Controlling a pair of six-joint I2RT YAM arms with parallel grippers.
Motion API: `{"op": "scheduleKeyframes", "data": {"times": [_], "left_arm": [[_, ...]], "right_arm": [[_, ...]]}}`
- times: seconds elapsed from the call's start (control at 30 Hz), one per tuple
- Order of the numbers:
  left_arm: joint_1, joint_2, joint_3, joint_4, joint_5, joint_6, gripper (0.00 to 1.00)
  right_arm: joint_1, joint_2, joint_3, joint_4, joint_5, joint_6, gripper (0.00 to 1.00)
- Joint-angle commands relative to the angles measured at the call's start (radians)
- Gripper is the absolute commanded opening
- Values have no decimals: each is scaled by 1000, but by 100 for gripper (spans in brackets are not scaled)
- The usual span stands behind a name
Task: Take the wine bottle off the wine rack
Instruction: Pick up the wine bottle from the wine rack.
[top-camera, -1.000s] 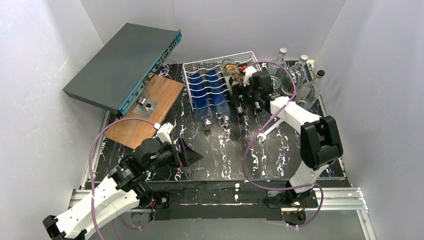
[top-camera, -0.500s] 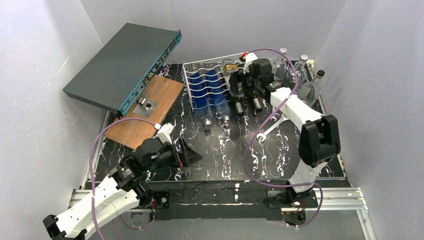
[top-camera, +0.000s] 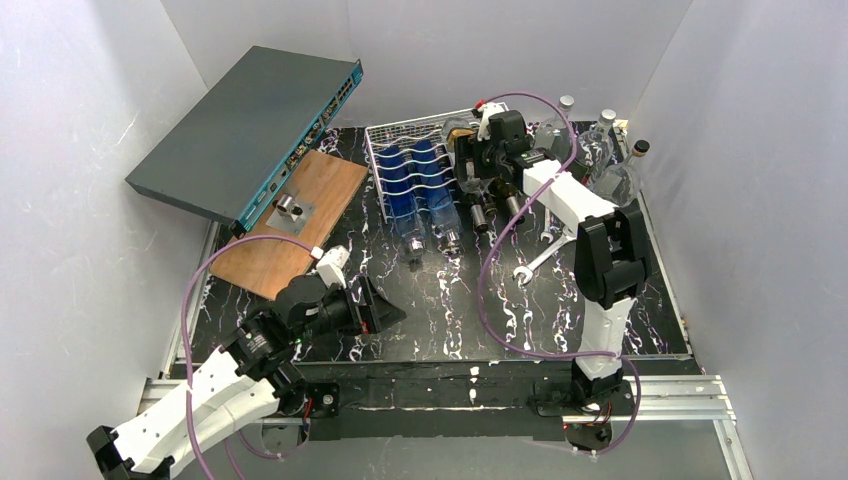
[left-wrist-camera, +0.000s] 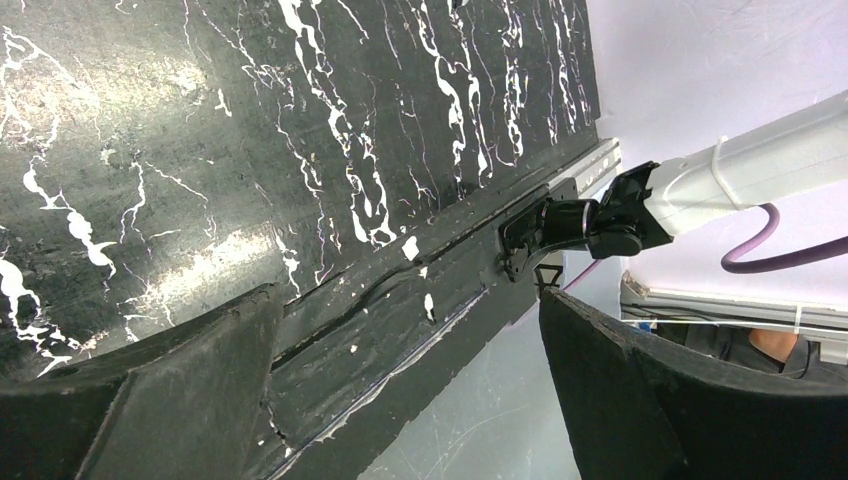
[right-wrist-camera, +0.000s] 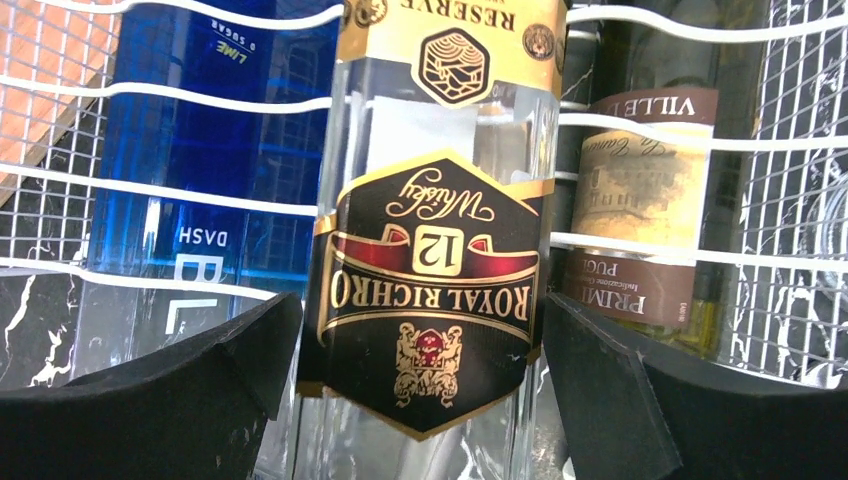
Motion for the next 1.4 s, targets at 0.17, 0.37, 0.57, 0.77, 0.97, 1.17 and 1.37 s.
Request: {"op": "scheduleKeyframes", "data": {"times": [0.17,0.37,0.57,0.77,0.97,1.17,1.37], "left_arm": [[3,38,51,-13,-17,24,99],[5,35,50,-15,-20,25,99],[3,33,46,-16,-21,21,99],[4,33,48,-17,-20,18,99],[4,25,46,-20,-19,15,99],[3,31,51,-18,1,20,99],[3,76,74,-5,48,50,99]], "right_arm": [[-5,55,104,2,52,75,97],[-5,72,128,4,48,94,95],[-5,82,144,1,43,105,95],[-5,96,154,-5,37,118,79],[-9,81,154,-13,41,124,37],[-54,30,138,5,-41,177,10],[-105,-42,90,62,-156,255,3]]}}
